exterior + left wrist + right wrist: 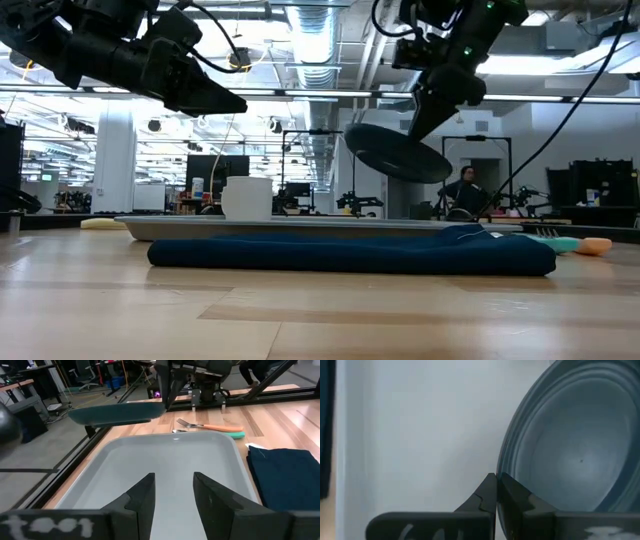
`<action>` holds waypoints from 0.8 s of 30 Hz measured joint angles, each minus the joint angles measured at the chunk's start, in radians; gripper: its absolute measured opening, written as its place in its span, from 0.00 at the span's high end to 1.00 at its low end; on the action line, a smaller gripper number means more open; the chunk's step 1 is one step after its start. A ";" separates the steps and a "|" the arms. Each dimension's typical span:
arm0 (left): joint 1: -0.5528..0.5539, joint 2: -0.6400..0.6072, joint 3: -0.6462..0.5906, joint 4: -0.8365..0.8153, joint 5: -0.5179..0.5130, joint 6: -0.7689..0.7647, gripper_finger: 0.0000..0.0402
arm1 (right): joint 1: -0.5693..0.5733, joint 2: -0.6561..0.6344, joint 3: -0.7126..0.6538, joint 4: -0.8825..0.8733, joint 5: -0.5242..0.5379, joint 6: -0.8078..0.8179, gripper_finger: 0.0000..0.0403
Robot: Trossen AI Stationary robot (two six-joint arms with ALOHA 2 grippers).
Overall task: Set up tray
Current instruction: Put the black plate on the gray tray to the bottom of the white mug
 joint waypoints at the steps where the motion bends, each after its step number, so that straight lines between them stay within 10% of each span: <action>1: 0.000 0.000 0.000 0.000 0.000 0.000 0.69 | 0.003 0.020 0.012 0.004 -0.006 0.000 1.00; 24: 0.000 0.000 0.000 -0.018 0.000 0.014 0.69 | 0.115 0.738 0.948 -0.585 -0.115 -0.273 1.00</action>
